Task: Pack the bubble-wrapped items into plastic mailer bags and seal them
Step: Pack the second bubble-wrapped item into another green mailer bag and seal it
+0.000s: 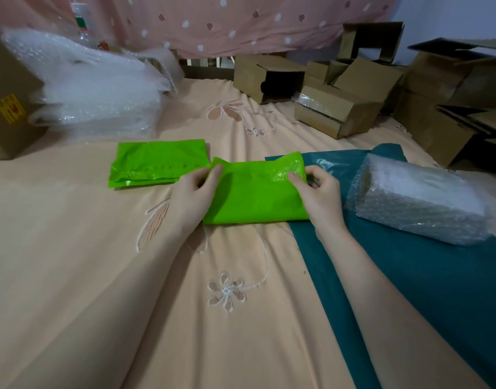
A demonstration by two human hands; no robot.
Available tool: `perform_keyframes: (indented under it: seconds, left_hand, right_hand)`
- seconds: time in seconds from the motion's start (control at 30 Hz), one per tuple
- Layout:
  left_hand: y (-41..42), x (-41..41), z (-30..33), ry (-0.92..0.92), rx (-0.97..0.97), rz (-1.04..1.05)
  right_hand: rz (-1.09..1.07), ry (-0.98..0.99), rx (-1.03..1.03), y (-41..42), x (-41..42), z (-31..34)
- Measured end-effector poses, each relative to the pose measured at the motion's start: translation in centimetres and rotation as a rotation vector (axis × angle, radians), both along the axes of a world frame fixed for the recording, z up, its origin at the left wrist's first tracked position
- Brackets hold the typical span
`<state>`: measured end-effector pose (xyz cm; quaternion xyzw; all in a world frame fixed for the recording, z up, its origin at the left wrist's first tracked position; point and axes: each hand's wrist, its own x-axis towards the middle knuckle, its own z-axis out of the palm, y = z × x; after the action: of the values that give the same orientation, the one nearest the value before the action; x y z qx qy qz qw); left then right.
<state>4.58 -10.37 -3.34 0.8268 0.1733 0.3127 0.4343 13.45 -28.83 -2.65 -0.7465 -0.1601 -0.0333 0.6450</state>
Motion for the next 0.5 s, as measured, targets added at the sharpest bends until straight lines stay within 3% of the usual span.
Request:
perform_keyframes:
  seconds: [0.1, 0.23, 0.5]
  left_hand:
    - [-0.3, -0.1, -0.2, -0.041, -0.063, -0.080]
    - [-0.2, -0.1, 0.3, -0.093, -0.389, -0.100]
    - [0.0, 0.2, 0.7, -0.121, -0.643, -0.142]
  right_hand:
    - [0.046, 0.058, 0.083, 0.0, -0.5, 0.4]
    - [0.126, 0.101, 0.207, -0.1, -0.8, 0.9]
    - [0.114, 0.039, 0.175, -0.4, -0.7, 1.1]
